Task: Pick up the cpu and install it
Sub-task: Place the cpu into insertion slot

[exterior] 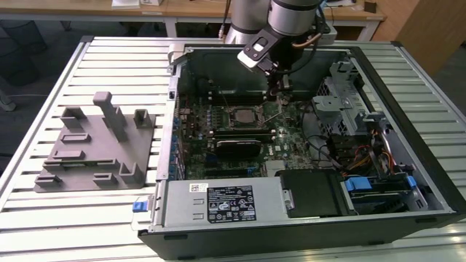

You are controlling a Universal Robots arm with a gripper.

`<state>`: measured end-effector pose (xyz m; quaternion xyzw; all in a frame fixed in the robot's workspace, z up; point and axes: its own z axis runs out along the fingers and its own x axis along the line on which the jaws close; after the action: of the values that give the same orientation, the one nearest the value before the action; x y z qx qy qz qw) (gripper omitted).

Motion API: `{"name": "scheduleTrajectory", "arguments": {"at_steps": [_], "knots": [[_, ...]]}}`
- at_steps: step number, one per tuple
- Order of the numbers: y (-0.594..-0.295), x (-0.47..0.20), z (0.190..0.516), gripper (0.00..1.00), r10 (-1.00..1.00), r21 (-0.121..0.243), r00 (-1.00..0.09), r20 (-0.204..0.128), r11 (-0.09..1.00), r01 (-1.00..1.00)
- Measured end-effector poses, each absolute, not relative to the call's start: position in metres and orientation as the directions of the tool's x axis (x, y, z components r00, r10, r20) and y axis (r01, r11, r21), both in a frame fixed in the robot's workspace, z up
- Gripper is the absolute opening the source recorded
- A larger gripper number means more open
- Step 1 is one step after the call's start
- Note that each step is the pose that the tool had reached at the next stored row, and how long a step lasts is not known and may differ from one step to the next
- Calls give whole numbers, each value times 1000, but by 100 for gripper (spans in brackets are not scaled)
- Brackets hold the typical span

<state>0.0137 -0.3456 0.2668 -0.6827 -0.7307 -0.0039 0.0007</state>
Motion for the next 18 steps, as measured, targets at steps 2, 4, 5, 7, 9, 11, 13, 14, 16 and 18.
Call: {"name": "scheduleTrajectory", "arguments": {"at_steps": [2, 4, 5, 7, 9, 11, 13, 14, 16, 18], "knots": [[-346, 17, 267, 11, 998, 4, -68, 6, 68, 998], [-346, 22, 267, 11, 998, 3, -68, 6, 68, 998], [-345, 24, 267, 11, 998, 3, -68, 6, 68, 998], [-345, 29, 267, 11, 998, 1, -68, 7, 68, 998], [-345, 33, 267, 11, 998, -1, -68, 7, 68, 998], [-345, 34, 266, 11, 998, -1, -68, 7, 68, 998], [-345, 36, 266, 11, 997, -1, -73, 7, 73, 997], [-345, 37, 265, 11, 997, -1, -80, 6, 80, 997], [-345, 38, 264, 11, 996, -1, -90, 7, 90, 996], [-344, 39, 263, 11, 996, -1, -92, 6, 92, 996]]}}
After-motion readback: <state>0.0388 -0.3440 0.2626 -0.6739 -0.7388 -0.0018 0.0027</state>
